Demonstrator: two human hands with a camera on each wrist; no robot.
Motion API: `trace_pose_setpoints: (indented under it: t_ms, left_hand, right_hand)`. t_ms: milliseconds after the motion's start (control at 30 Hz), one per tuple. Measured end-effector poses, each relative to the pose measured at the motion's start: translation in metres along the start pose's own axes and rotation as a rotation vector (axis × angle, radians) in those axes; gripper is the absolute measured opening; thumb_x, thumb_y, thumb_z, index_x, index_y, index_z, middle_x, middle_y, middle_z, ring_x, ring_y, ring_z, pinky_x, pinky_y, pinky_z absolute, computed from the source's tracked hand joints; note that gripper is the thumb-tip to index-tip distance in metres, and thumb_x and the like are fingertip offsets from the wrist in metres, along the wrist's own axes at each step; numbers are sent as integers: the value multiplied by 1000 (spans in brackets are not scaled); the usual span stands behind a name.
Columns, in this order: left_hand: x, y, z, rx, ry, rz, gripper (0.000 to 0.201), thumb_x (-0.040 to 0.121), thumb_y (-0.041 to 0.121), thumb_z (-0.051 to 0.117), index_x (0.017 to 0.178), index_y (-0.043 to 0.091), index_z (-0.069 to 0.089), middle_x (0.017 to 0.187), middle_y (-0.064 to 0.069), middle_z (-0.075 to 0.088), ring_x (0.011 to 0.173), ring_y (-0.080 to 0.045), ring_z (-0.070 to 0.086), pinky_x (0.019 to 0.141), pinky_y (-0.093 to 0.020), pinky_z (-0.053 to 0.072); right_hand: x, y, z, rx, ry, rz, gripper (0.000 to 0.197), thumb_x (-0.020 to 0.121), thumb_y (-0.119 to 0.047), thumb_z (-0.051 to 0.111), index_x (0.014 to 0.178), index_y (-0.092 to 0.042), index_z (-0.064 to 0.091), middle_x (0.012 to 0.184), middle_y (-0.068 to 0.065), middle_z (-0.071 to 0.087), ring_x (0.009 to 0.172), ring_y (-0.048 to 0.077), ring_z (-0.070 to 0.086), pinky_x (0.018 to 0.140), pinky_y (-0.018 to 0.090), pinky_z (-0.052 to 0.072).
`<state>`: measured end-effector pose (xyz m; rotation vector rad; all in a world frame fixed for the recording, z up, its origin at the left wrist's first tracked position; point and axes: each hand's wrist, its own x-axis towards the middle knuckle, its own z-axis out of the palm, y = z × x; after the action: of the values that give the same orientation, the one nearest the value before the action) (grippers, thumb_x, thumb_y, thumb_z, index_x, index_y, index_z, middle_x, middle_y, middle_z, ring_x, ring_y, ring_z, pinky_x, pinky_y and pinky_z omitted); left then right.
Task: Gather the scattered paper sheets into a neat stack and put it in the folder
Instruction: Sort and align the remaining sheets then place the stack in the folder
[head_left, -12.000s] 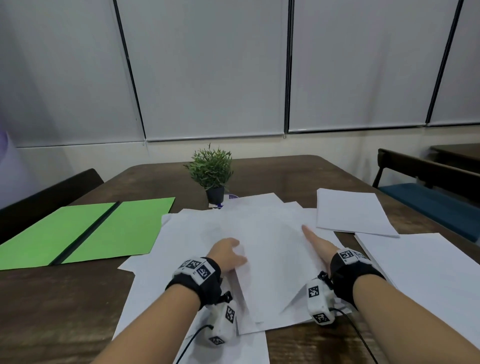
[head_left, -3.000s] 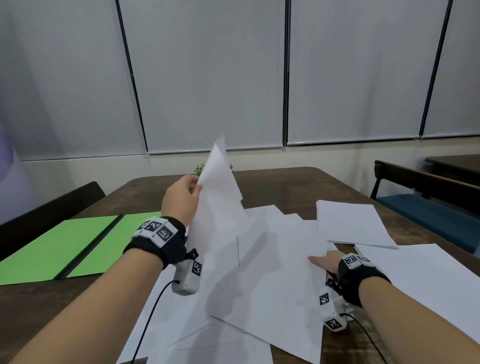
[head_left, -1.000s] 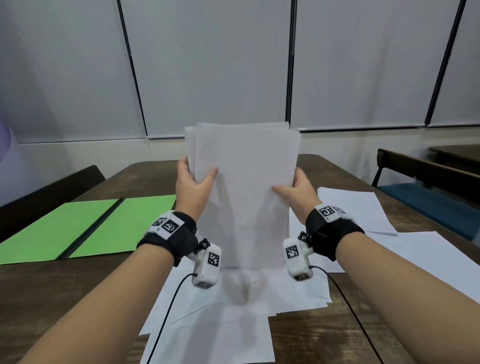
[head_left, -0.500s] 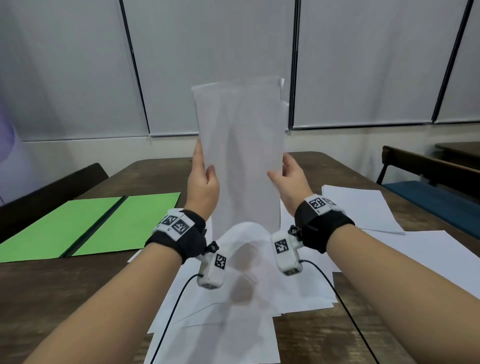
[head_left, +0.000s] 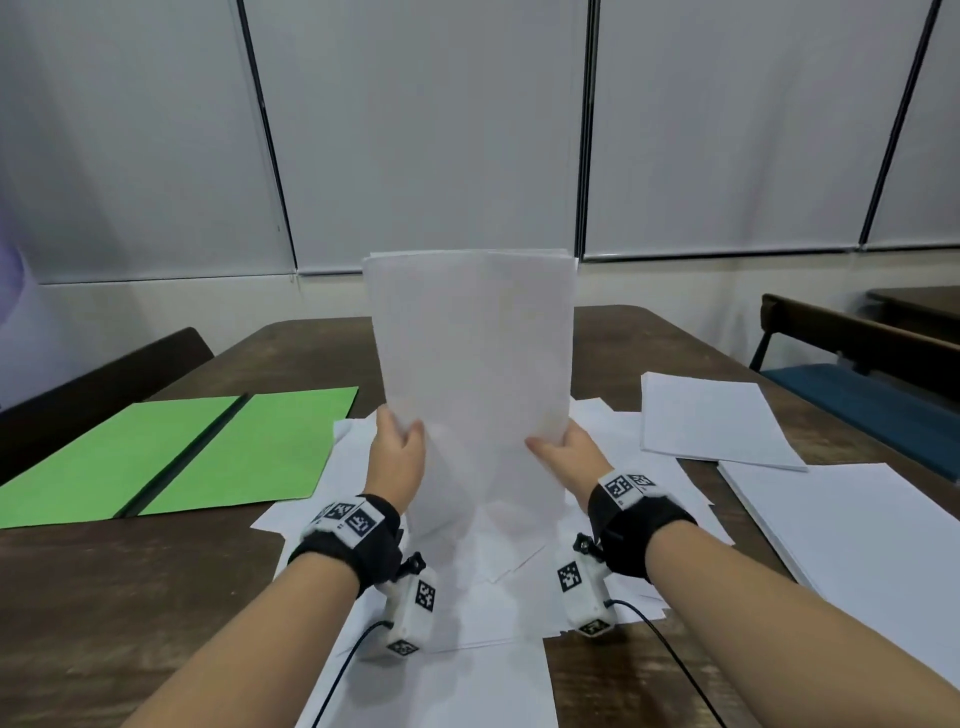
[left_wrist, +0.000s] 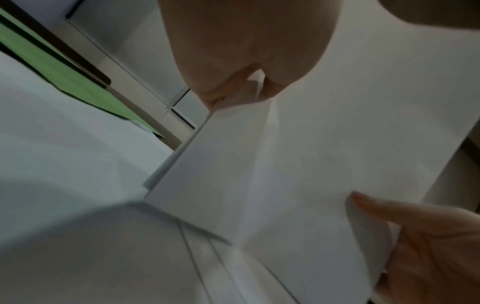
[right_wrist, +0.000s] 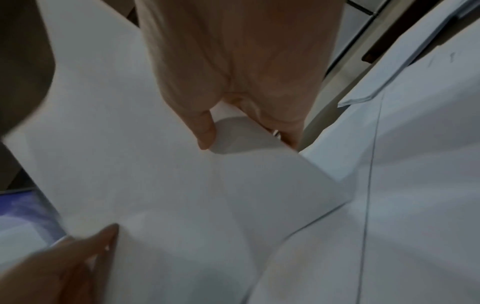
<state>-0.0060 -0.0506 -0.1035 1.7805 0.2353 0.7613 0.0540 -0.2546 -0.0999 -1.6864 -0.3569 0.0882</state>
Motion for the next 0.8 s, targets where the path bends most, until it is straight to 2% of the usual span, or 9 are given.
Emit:
trace_pose_setpoints:
  t_ms: [100,167,267,367,467,600,667,733,800]
  left_hand:
    - [7,3,-4,73,-60,5,14,97,8,44,109,15,42,108,-2,56,104,-24,55,91,-34,43]
    - [8,7,-4,94,-97,4,19,96,8,44,114,13,44,114,-4,58,107,-25,55,96,-38,44]
    - [4,14,5,112,-129,-27,24,96,8,44,120,11,44,118,-6,58,107,-25,56,98,-39,44]
    - [1,19,20,131,-159,-135,22,94,9,44,116,10,44,113,-6,57,105,-26,55,91,-35,44]
    - [1,17,38,178,-251,-274,32,90,13,46,122,7,44,117,-8,57,107,-29,55,93,-37,47]
    - [-3,17,68,226,-411,-358,31,87,14,51,116,3,50,114,-14,59,97,-28,59,72,-31,51]
    - [-4,22,89,179,-458,-383,28,88,14,54,114,4,52,108,-13,61,93,-27,61,69,-31,53]
    - [-2,30,114,126,-478,-387,15,89,8,55,104,8,52,95,-8,62,90,-27,61,71,-33,53]
    - [3,38,146,131,-522,-344,21,87,6,56,107,12,51,99,-8,62,95,-27,62,79,-40,54]
  right_hand:
    - [7,-1,-9,-2,48,-5,32,87,-14,63,115,-21,52,116,5,66,106,24,64,98,46,49]
    - [12,1,-18,-49,55,-2,35,83,-21,65,116,-22,52,118,4,65,108,24,63,98,47,48]
    - [11,-1,-30,-108,70,31,33,85,-17,64,116,-20,53,117,4,64,108,23,62,99,45,48]
    - [10,2,-42,-171,79,88,37,82,-16,63,118,-14,56,111,6,66,102,25,64,95,45,51]
    - [11,10,-60,-255,102,184,36,80,-12,63,116,-8,59,110,11,67,100,29,64,93,44,52]
    - [16,20,-94,-335,131,270,35,81,-10,66,115,-4,58,113,16,65,103,33,62,94,44,51]
    - [23,21,-118,-350,156,297,35,83,-10,66,116,-2,58,119,16,63,107,35,60,97,46,49]
    - [35,18,-147,-382,195,317,42,85,-11,66,123,3,52,127,16,58,114,38,56,101,45,46]
    - [49,16,-179,-412,240,336,50,86,-15,66,129,5,48,131,19,55,118,39,54,102,45,45]
